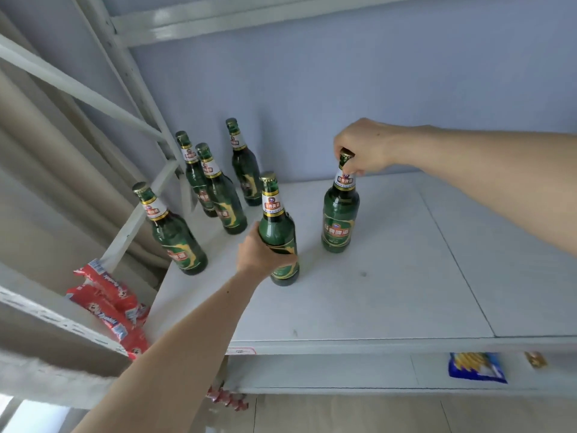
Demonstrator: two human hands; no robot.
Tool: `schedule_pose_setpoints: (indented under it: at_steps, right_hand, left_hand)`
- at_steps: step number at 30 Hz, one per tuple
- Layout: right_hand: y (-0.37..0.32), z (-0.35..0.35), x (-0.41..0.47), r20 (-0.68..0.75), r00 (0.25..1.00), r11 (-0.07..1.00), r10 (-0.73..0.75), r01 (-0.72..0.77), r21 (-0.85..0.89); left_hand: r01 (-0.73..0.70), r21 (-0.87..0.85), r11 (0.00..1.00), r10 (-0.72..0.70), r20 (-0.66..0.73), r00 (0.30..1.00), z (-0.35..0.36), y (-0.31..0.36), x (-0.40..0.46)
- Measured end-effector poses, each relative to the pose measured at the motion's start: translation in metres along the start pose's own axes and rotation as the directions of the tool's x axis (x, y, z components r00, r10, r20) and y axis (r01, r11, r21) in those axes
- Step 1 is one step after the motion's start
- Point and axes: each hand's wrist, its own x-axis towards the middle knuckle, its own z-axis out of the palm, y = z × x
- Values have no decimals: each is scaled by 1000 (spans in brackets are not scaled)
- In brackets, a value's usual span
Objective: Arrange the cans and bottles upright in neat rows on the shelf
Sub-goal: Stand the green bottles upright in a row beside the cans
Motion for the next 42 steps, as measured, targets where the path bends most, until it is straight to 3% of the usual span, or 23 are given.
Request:
schedule_pose_setpoints:
  at_steps: [5, 17, 32, 42]
  right_hand:
    - [86, -13, -50, -20, 995, 995, 102, -102, -17]
    - [272, -40, -159, -47, 973, 970, 225, -229, -86]
    - [406, -49, -174, -163, 915, 924, 369, -379, -40]
    - [464, -42, -138, -124, 949, 951, 291, -301, -73]
  left_hand:
    - [-70, -9, 998, 70, 82, 994, 66, 64, 2]
    - [-126, -59, 990, 133, 127, 983, 230, 196, -25]
    - [-234, 19, 972, 225, 218, 950, 341, 294, 18]
    - [-178, 12, 984, 173, 191, 966, 398, 316, 16]
